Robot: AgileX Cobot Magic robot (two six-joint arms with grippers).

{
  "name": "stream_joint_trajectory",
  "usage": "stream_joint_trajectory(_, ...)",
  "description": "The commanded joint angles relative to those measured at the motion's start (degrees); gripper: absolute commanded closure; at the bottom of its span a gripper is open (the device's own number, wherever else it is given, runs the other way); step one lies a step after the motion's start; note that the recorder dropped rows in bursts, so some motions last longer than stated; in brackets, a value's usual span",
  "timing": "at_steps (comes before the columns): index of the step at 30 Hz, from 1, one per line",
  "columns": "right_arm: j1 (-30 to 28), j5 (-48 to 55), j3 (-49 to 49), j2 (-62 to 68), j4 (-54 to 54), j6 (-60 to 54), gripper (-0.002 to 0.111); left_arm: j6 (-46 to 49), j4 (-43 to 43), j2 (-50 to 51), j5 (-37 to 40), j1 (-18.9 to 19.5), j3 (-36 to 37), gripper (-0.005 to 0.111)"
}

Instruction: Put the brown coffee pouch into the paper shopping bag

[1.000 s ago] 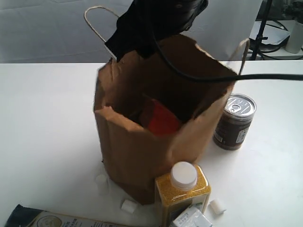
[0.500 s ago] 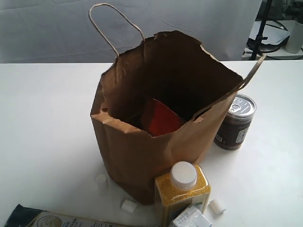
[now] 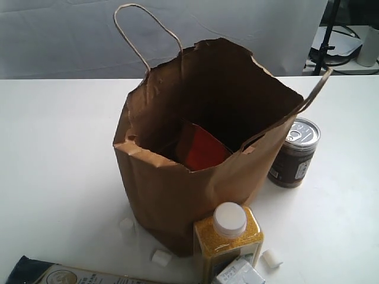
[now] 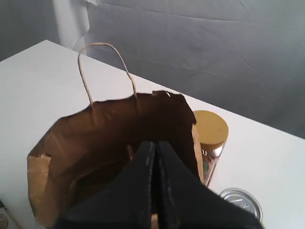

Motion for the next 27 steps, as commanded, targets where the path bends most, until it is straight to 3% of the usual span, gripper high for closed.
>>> stream_joint_trajectory(1,0.1,-3.5,11.7,-7.4,-8.2,11.8,0.108,-0.2,0.3,-0.2,-0.1,0.2,0.2,0.107)
stream_joint_trajectory(4,-0.8,-4.7,19.5,-12.5,-7.8,13.5,0.108,-0.2,0.3,-0.2,-0.1,0.2,0.2,0.107)
stream_joint_trajectory(7,-5.2,-7.4,25.7,-17.5,-2.9,11.6,0.108,-0.2,0.3,-0.2,-0.1,0.2,0.2,0.107)
stream_joint_trajectory(16,-33.1,-25.8,45.9,-32.4,18.6,-6.6,0.108,-0.2,0.3,-0.2,-0.1,0.2,0.2,0.107)
stream_joint_trajectory(23,-46.7,-38.4,59.7,-41.9,26.8,-12.5,0.108,-0.2,0.3,-0.2,-0.1,0.2,0.2,0.107)
stream_joint_trajectory(27,-50.9,-42.1,65.0,-48.0,30.9,-19.4,0.108,-0.2,0.3,-0.2,-0.1,0.2,0.2,0.107)
